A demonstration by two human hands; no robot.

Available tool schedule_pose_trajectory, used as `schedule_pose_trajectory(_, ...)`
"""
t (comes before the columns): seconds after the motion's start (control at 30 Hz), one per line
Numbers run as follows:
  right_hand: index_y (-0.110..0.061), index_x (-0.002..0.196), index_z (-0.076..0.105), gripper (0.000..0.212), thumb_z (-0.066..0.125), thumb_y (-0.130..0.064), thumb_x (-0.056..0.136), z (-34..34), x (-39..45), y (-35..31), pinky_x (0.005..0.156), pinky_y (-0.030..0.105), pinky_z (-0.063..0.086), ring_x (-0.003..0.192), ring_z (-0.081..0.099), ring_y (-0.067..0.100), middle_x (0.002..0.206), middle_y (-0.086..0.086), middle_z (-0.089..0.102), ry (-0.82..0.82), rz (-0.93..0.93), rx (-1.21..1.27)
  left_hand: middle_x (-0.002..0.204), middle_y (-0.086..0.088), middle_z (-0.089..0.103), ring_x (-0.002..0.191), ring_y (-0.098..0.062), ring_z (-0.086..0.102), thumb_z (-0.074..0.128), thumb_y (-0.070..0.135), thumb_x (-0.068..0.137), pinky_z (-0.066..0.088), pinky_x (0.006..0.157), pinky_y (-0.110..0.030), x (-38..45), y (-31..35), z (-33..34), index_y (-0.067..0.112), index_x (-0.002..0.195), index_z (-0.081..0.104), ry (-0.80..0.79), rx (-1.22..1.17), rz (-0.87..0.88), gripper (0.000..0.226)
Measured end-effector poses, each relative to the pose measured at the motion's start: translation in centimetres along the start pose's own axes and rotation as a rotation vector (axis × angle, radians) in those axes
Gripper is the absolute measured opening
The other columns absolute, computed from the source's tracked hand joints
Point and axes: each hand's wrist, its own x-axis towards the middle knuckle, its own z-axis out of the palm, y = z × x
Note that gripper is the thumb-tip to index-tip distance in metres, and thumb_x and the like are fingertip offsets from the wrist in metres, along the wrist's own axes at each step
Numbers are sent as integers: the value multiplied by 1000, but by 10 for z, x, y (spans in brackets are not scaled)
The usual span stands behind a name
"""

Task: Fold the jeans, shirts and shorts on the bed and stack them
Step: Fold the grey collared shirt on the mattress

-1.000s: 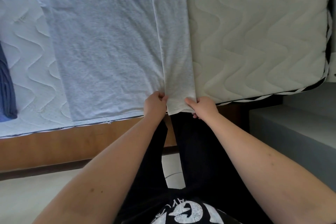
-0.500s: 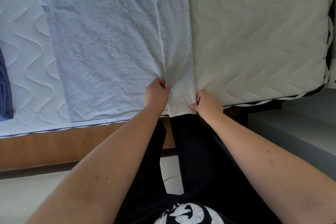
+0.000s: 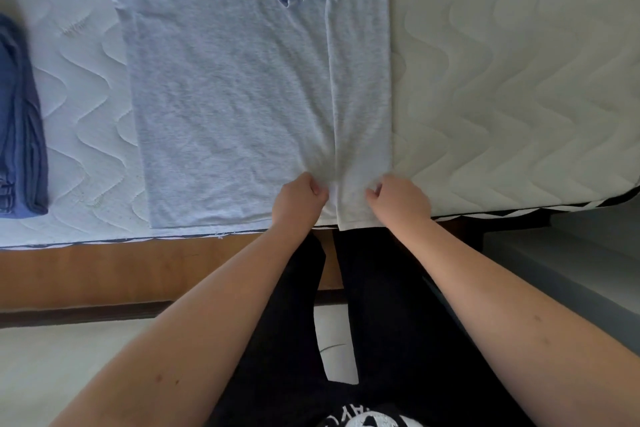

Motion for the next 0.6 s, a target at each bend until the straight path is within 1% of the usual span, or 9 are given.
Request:
schedule_pose_trajectory(0.07,-19,92,56,24,46,-39,98,-7,6,-18,66,31,38,85,60,25,83,-1,57,25,-83,110,79,4,64,74,-18,62,53,37,95,48,59,-30,8,-3,-19,21,92,57,70,-65,38,16)
schedule_pose_trajectory(0.17,-12,97,62,24,49,-31,97,-16,18,-48,71,34,45,90,62,27,92,5,67,96,-205,229,86,4,64,82,-19,61,52,30,97,52,70,-34,27,-9,-52,21,101,58,159,-109,96,12)
schedule_pose_trajectory(0.23,-9,98,65,24,50,-27,97,-22,28,-71,76,36,48,92,63,28,94,8,70,127,-278,270,93,2,65,88,-18,61,53,24,97,52,76,-35,40,-14,-76,19,105,60,204,-126,136,12)
schedule_pose_trajectory(0.33,-9,99,67,20,53,-24,96,-29,44,-108,74,30,43,92,64,26,95,8,71,132,-332,358,102,-4,68,100,-25,60,53,12,94,49,87,-41,59,-26,-109,11,109,63,306,-58,217,19)
schedule_pose_trajectory(0.4,-12,99,67,18,55,-24,96,-32,55,-133,73,27,41,91,65,24,95,6,72,128,-357,400,110,-9,67,106,-29,58,53,11,93,47,93,-43,72,-35,-129,8,114,63,356,-4,246,23)
schedule_pose_trajectory(0.5,-15,107,67,18,56,-24,96,-34,69,-168,76,22,40,94,65,20,105,4,72,104,-388,446,126,-8,59,119,-29,51,53,15,95,39,104,-40,89,-50,-153,13,126,59,415,104,254,32)
schedule_pose_trajectory(0.6,-16,117,65,24,56,-22,96,-36,81,-198,81,21,41,95,64,17,111,2,70,81,-400,497,135,-6,54,129,-28,45,53,17,94,32,110,-40,109,-63,-174,15,134,55,467,175,263,39)
